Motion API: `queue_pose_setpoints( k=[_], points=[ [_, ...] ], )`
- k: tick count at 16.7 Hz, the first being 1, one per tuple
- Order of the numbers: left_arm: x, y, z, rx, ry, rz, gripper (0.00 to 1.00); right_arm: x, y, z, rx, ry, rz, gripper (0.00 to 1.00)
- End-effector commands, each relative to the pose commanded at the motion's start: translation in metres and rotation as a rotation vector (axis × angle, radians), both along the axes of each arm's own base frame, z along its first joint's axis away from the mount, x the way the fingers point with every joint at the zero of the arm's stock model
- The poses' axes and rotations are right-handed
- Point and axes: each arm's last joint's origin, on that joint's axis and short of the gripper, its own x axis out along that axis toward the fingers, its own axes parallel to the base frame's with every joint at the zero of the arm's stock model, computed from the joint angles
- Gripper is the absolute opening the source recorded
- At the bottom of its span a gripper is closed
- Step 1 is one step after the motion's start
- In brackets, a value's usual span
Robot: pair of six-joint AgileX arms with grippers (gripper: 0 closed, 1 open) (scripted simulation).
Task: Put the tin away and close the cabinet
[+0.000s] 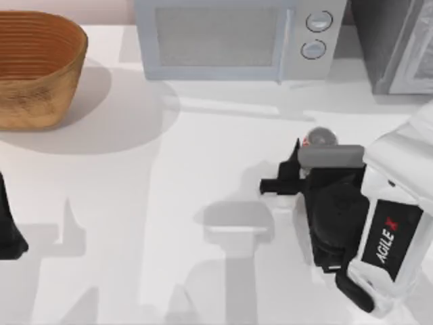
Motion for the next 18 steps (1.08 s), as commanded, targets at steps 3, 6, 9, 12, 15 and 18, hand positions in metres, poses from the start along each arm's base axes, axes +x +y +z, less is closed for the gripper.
queue_pose_setpoints(
  k=[3, 6, 9, 12, 15, 18],
  points=[
    [0.0, 0.0, 0.0, 0.0, 0.0, 0.0, 1.0, 0.002, 0.001, 0.008, 0.004, -0.001, 0.0, 0.0],
    [0.0, 0.0, 0.0, 0.0, 0.0, 0.0, 1.0, 0.007, 0.004, 0.037, 0.004, 0.001, -0.003, 0.0],
    [0.0, 0.0, 0.0, 0.0, 0.0, 0.0, 1.0, 0.01, 0.006, 0.08, -0.006, 0.008, -0.004, 0.0],
    [0.0, 0.0, 0.0, 0.0, 0.0, 0.0, 1.0, 0.006, 0.003, 0.123, -0.008, 0.007, -0.002, 0.0],
    [0.0, 0.0, 0.0, 0.0, 0.0, 0.0, 1.0, 0.001, 0.0, 0.147, -0.002, 0.001, 0.0, 0.0],
    [0.0, 0.0, 0.0, 0.0, 0.0, 0.0, 1.0, 0.0, 0.0, 0.15, 0.0, 0.0, 0.0, 0.0]
  ],
)
